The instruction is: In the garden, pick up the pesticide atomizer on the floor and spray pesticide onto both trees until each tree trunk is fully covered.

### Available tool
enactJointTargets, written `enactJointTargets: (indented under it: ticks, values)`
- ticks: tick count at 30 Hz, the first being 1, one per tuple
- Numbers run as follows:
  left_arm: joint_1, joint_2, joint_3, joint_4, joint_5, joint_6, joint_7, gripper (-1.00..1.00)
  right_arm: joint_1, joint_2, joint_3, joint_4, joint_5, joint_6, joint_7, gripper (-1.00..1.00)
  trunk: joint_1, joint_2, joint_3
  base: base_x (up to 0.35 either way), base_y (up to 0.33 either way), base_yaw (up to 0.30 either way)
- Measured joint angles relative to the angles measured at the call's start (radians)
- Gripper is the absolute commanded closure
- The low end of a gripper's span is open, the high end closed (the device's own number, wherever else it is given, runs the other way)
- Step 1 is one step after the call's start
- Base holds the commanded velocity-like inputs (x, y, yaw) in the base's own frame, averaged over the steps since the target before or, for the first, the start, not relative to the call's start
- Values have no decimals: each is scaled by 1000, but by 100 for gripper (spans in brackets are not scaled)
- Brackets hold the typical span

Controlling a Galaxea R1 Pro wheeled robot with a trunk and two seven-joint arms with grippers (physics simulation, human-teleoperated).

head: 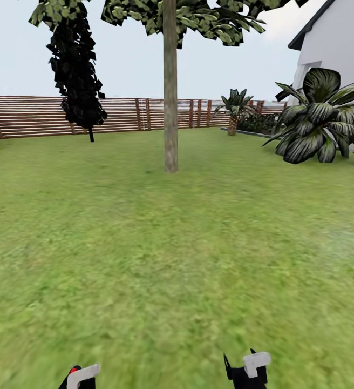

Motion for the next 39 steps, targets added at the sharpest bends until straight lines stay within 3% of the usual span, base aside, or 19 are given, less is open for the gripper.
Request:
enactJointTargets:
  ticks: [39]
  values:
    - [0,0,0,0,0,0,0,100,0,0,0,0,0,0,0,-100,0,0,0,340,0,0]
